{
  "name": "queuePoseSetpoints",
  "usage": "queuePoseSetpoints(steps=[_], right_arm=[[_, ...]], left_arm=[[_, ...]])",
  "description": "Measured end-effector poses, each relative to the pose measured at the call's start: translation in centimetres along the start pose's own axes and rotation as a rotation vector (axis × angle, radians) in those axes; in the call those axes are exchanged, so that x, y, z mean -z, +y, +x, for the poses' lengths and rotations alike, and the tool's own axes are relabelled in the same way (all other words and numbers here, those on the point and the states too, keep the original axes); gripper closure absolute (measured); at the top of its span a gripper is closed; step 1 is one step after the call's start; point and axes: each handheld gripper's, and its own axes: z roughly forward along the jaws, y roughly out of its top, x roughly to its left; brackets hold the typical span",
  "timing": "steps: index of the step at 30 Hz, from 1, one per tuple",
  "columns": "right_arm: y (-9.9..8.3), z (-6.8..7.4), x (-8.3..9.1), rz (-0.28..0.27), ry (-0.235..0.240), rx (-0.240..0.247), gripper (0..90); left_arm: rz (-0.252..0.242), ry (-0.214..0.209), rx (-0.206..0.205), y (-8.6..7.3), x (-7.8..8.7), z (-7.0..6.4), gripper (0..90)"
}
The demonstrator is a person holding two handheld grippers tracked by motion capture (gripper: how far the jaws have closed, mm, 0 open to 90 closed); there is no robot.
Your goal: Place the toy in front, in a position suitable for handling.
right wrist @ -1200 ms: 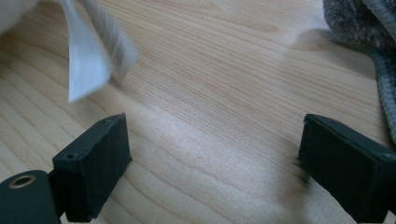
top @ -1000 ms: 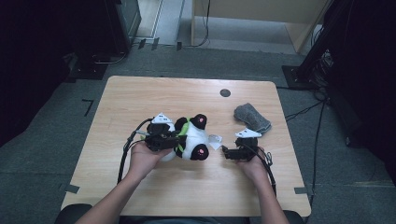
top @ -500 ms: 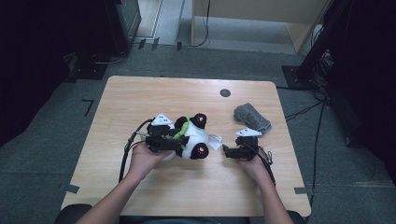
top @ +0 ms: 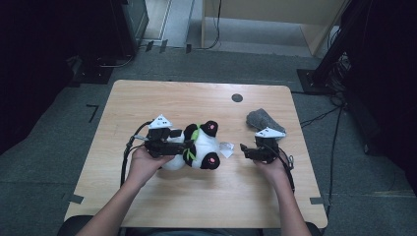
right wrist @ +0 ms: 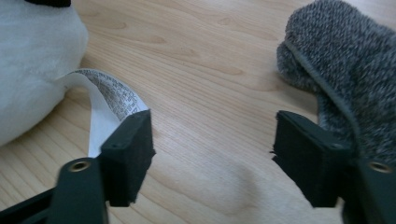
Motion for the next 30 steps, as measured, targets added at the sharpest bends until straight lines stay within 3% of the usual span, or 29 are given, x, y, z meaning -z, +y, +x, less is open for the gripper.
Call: queuePoseSetpoints(steps=[1,2,5,11,12,15,16,18,21,26,30], right_arm=[[0.4,-0.2,0.1,0.0,-0.014,0.035,33.8],[0.6,-0.4,0.1,0.001,-0.018,0.04,34.2],[1.3,-0.8,0.4,-0.007,-0.021,0.024,35.8],[2.2,-1.5,0.6,-0.041,-0.049,0.031,36.5],[2.4,-1.8,0.5,-0.042,-0.047,0.02,38.5],[3.3,-3.2,0.2,-0.01,0.031,-0.047,38.7],[3.4,-3.5,0.2,-0.013,0.033,-0.06,37.6],[3.6,-3.9,0.1,-0.025,-0.002,-0.044,36.8],[3.9,-4.3,0.3,-0.034,-0.043,-0.026,34.2],[4.2,-5.6,0.4,-0.062,-0.079,-0.018,35.1],[4.2,-7.0,-0.1,-0.052,-0.078,-0.046,37.9]], left_arm=[[0.004,0.012,-0.016,0.0,0.2,0.2,33.6],[0.008,0.017,-0.018,0.0,0.3,0.3,33.5],[0.025,0.024,-0.027,-0.1,0.7,0.8,32.6],[0.003,0.028,-0.033,-0.6,2.1,1.8,30.4],[0.0,0.026,-0.035,-0.8,2.3,2.0,30.0],[0.013,0.037,-0.045,-1.4,3.0,2.5,28.4],[0.022,0.041,-0.041,-1.6,3.2,2.6,28.4],[0.044,0.052,-0.034,-2.0,3.5,3.0,29.3],[0.04,0.032,-0.024,-2.8,3.9,3.4,29.8],[0.01,0.017,-0.016,-4.1,4.4,3.8,28.3],[-0.005,0.018,-0.014,-4.8,4.9,4.0,27.0]])
